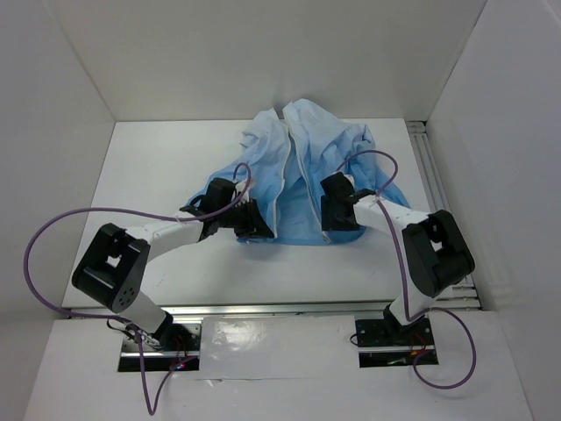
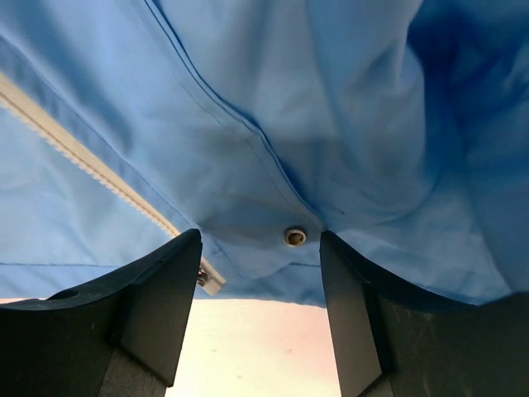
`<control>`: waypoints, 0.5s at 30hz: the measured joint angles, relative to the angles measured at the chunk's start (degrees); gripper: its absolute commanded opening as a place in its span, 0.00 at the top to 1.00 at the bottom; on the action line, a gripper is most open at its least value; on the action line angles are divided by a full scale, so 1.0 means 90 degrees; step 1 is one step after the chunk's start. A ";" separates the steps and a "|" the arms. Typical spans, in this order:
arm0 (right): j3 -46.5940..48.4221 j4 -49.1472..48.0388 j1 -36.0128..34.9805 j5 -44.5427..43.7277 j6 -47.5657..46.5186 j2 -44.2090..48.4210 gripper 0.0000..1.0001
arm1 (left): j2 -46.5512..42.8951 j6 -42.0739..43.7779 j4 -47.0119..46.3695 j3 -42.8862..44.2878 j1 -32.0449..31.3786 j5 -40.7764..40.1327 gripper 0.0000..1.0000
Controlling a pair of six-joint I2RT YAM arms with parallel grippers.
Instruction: Zip up the jacket
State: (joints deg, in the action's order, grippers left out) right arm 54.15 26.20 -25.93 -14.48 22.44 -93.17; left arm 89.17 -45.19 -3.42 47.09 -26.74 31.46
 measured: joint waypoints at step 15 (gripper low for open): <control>-0.0112 -0.0452 0.0114 0.0413 -0.0185 -0.0211 0.57 | 0.0163 0.0000 0.0051 0.0078 0.0000 0.0049 1.00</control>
State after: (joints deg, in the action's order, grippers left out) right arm 53.15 22.13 -24.91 -10.76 20.78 -95.07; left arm 90.63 -45.19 -2.96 47.79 -26.74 31.90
